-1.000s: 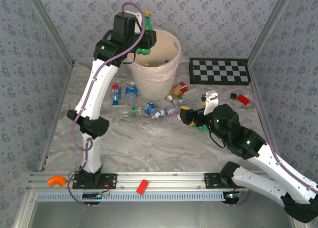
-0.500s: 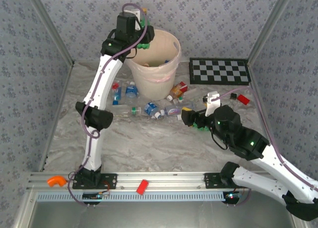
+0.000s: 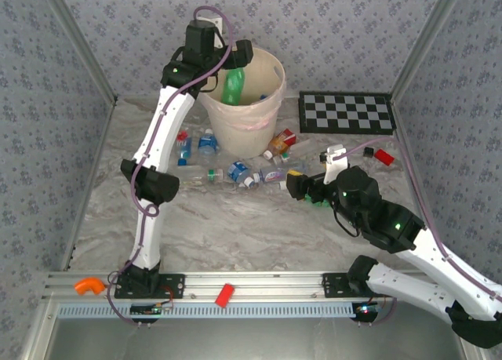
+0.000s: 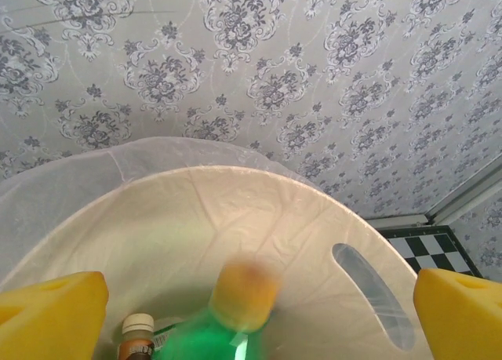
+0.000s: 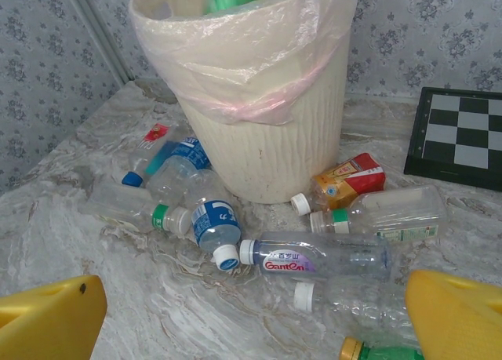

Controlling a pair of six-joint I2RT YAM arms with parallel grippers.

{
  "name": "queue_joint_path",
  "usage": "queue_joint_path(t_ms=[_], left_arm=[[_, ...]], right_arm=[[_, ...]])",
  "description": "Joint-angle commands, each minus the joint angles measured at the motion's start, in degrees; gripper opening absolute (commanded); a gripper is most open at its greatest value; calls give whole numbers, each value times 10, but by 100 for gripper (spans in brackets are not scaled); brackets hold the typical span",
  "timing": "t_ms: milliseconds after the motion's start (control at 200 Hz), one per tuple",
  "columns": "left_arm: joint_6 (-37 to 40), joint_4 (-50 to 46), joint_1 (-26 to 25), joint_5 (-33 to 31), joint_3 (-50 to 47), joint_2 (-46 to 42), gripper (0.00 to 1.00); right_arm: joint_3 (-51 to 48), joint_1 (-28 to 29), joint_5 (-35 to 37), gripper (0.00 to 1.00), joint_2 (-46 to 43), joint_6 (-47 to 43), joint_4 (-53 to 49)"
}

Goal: Put the plastic bottles in the bin

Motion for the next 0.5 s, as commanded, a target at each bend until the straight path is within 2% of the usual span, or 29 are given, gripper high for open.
queue_joint_path(t_ms=[0, 495], left_arm=[[-9, 12, 0, 16, 20, -15, 100], [-17, -25, -5, 32, 19, -52, 100]], right_arm=[[17, 6, 14, 100, -5, 10, -6], [14, 13, 35, 100, -8, 15, -17]])
